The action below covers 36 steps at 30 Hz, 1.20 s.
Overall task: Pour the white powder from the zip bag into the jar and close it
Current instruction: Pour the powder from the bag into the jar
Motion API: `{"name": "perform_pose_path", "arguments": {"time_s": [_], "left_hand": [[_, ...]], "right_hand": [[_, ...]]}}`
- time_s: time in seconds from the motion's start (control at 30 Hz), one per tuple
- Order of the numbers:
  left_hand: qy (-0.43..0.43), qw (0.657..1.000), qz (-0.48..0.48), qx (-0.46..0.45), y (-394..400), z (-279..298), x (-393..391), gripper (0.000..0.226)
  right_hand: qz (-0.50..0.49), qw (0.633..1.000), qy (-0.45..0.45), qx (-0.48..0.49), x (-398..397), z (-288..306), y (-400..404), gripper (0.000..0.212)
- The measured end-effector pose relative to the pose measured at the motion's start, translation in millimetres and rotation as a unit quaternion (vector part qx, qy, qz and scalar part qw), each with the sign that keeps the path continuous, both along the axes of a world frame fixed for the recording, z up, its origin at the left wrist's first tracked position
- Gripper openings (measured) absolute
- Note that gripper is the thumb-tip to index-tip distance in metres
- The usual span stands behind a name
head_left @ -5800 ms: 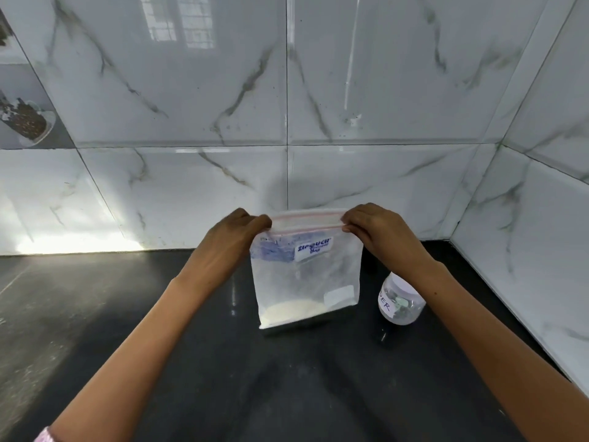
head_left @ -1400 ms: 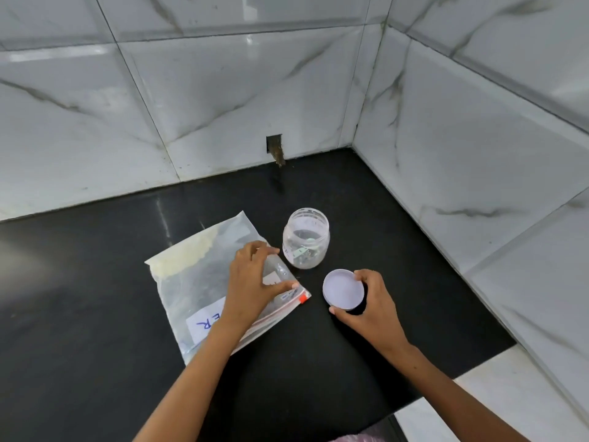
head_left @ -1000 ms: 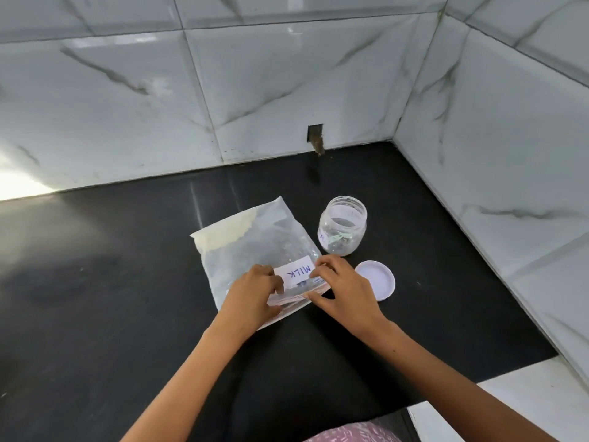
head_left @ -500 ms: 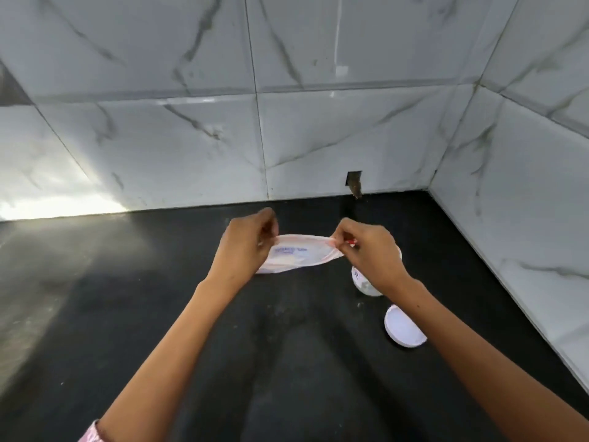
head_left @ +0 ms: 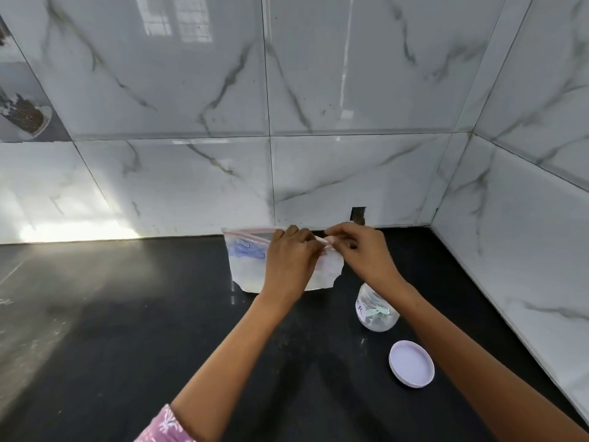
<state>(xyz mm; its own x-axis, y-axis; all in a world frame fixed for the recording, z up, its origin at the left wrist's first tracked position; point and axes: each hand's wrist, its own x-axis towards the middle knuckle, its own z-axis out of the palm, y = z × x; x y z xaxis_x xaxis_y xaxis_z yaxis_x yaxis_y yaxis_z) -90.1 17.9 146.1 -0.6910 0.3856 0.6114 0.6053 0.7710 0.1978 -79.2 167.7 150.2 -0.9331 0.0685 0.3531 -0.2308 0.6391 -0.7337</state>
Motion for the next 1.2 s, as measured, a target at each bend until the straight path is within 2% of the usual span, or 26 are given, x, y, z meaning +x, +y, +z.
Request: {"name": "perform_pose_path", "arguments": {"time_s": [0.07, 0.13, 0.27, 0.33, 0.4, 0.53, 0.7, 0.8, 0.97, 1.1, 1.2], "left_hand": [[0.010, 1.000, 0.008, 0.015, -2.8, 0.8, -5.4, 0.005], [0.013, 1.000, 0.015, 0.022, -6.4, 1.9, -10.5, 0.006], [0.019, 0.999, 0.027, 0.030, -7.4, 4.2, -16.9, 0.004], [0.010, 0.999, 0.034, 0.034, -7.8, 7.0, -23.4, 0.009], [-0.009, 0.998, 0.043, 0.039, -8.9, 9.5, -31.4, 0.013], [-0.025, 0.997, 0.053, 0.052, -13.0, 13.7, -47.5, 0.018], [-0.058, 0.994, 0.058, 0.067, -18.2, 22.1, -58.8, 0.019], [-0.080, 0.992, 0.057, 0.084, -21.3, 25.9, -60.6, 0.017], [-0.113, 0.986, 0.042, 0.114, -22.6, 29.8, -57.5, 0.015], [-0.123, 0.983, 0.032, 0.132, -17.8, 34.5, -55.1, 0.013], [-0.124, 0.983, 0.018, 0.135, -11.2, 39.2, -55.9, 0.012]], "right_hand": [[-0.036, 0.999, -0.005, -0.003, 10.6, -10.1, 18.3, 0.015], [-0.083, 0.991, -0.039, 0.093, 23.7, -24.6, 39.1, 0.018], [-0.115, 0.933, -0.171, 0.296, 44.0, -55.2, 53.3, 0.029], [-0.129, 0.908, -0.188, 0.353, 46.5, -64.5, 51.2, 0.024], [-0.145, 0.900, -0.181, 0.370, 48.1, -67.4, 48.0, 0.018], [-0.122, 0.919, -0.147, 0.345, 51.8, -67.3, 27.8, 0.020], [0.013, 0.953, -0.116, 0.278, 59.8, -66.0, -23.5, 0.019], [0.099, 0.953, -0.082, 0.275, 57.4, -74.3, -49.7, 0.022], [0.153, 0.955, -0.042, 0.252, 46.7, -90.3, -70.6, 0.026], [0.125, 0.982, -0.026, 0.138, 51.4, -93.1, -63.9, 0.031], [-0.036, 0.991, 0.068, 0.106, 53.0, -93.2, -44.2, 0.026]]}}
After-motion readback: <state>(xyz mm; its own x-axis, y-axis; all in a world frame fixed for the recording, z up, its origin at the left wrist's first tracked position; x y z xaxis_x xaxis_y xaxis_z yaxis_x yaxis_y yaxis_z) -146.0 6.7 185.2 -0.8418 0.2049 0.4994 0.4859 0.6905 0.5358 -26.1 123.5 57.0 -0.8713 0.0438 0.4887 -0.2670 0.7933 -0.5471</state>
